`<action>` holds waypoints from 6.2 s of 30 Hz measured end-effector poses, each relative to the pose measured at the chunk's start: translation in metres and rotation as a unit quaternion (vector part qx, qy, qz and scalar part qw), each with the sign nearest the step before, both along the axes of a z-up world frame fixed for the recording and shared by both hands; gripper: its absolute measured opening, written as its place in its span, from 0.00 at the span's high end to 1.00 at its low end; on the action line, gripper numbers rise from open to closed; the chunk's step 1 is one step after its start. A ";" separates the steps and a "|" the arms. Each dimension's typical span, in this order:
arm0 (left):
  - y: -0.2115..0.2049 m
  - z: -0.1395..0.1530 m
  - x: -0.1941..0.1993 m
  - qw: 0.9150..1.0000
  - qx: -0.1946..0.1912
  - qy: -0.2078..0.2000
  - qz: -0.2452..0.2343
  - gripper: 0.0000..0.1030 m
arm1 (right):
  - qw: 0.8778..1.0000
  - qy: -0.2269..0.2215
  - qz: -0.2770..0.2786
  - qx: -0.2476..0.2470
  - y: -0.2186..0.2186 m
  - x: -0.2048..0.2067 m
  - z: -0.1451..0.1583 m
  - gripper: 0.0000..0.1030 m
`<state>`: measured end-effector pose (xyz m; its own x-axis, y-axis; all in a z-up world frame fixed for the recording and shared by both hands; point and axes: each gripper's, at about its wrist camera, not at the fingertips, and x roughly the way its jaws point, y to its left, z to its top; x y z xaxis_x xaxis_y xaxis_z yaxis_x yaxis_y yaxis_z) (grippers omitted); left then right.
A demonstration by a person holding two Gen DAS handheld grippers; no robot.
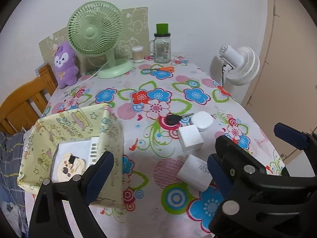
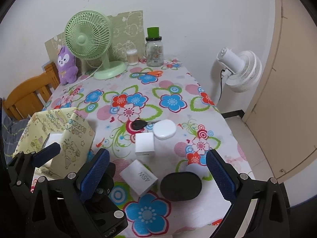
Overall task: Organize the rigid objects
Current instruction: 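Withdraw both tools from the box toward the large white charger and black case, then grasp the black oval case with the right gripper while the left grasps the large white charger, then lift the large white charger and black case and carry them toward the yellow box, then lower the large white charger with the left gripper while the right lowers the black case into the box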
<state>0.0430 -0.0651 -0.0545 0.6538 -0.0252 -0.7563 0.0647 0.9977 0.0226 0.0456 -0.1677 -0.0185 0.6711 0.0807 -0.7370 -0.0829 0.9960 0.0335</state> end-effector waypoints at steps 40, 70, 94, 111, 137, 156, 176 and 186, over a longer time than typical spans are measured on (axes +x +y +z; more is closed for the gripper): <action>-0.025 -0.082 0.010 0.998 -0.030 0.050 -0.037 0.07 | 0.999 0.049 -0.012 -0.008 -0.037 0.009 -0.081 0.09; -0.030 -0.095 0.013 0.996 -0.005 0.059 -0.063 0.07 | 0.995 0.098 -0.034 0.003 -0.043 0.019 -0.111 0.25; -0.046 -0.091 0.024 0.996 -0.008 0.048 -0.080 0.34 | 0.993 0.095 -0.066 0.002 -0.055 0.032 -0.108 0.25; -0.038 -0.089 0.017 0.997 -0.009 0.052 -0.062 0.37 | 0.994 0.091 -0.067 -0.004 -0.047 0.024 -0.103 0.25; -0.011 -0.062 0.008 0.999 -0.015 0.029 -0.037 0.39 | 0.997 0.058 -0.042 -0.007 -0.016 0.017 -0.075 0.25; 0.004 -0.028 0.009 0.999 -0.032 0.007 -0.025 0.42 | 0.999 0.023 -0.028 -0.010 0.001 0.017 -0.038 0.25; 0.005 0.014 0.003 0.999 -0.024 -0.034 -0.020 0.43 | 1.000 -0.018 -0.018 0.000 0.002 0.011 0.003 0.25; 0.015 0.028 0.005 0.999 -0.023 -0.044 -0.011 0.43 | 1.000 -0.028 -0.010 0.000 0.009 0.014 0.017 0.25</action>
